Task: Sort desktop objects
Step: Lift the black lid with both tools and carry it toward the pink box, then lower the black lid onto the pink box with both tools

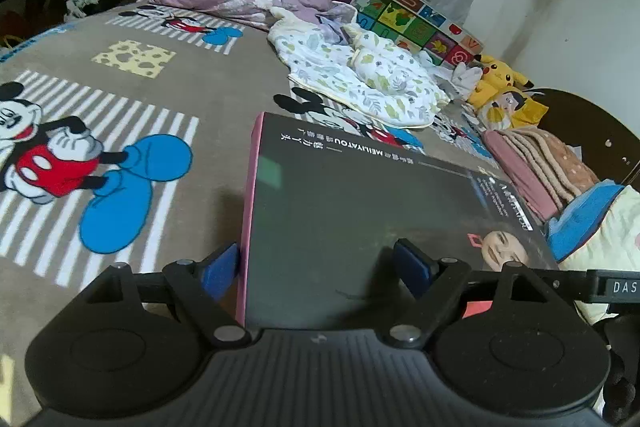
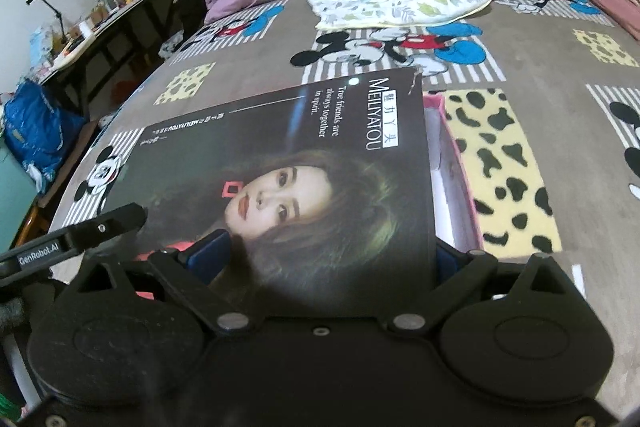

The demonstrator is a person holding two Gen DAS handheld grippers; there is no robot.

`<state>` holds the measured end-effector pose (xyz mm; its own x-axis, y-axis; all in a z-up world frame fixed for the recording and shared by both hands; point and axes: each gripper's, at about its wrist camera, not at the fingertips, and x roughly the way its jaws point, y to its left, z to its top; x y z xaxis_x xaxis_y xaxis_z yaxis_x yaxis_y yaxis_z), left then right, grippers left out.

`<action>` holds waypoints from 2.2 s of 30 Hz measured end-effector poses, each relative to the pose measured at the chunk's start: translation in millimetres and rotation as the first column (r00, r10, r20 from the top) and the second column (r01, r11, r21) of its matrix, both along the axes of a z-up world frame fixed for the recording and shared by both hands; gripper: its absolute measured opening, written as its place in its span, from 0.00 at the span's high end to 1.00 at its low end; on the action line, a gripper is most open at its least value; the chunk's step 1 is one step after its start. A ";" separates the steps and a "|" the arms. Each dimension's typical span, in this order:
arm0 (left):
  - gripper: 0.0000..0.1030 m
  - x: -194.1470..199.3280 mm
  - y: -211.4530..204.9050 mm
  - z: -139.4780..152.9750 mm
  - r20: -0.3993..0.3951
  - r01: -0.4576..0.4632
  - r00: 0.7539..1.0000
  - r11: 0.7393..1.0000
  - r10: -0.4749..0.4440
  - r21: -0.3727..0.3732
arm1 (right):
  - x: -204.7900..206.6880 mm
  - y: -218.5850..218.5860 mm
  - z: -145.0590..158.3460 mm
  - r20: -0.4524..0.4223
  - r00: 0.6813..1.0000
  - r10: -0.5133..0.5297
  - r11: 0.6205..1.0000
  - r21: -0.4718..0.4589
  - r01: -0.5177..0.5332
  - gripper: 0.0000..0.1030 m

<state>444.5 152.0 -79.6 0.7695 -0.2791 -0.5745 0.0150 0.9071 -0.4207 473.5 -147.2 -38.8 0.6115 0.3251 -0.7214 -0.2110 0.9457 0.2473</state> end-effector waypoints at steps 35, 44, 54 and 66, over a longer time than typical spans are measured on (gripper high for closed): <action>0.17 31.1 -39.9 -14.2 -0.030 -0.057 0.998 0.998 0.058 0.011 | 28.3 -24.7 -9.4 0.094 0.991 -0.097 0.992 -0.075 0.104 0.04; 0.17 15.3 -27.6 -15.5 -0.009 -0.059 0.998 0.996 0.059 -0.062 | 27.8 -45.9 -17.6 0.072 0.993 -0.092 0.995 -0.030 0.094 0.04; 0.17 -8.9 -12.7 -28.6 -0.028 -0.040 0.999 0.989 0.036 -0.143 | 24.7 -76.9 -31.6 -0.015 0.997 -0.079 0.987 0.139 0.081 0.04; 0.17 -29.7 -26.2 -5.2 0.024 0.036 0.999 0.996 -0.034 -0.086 | 19.9 -90.6 -39.4 -0.088 0.995 0.043 0.968 0.251 -0.020 0.04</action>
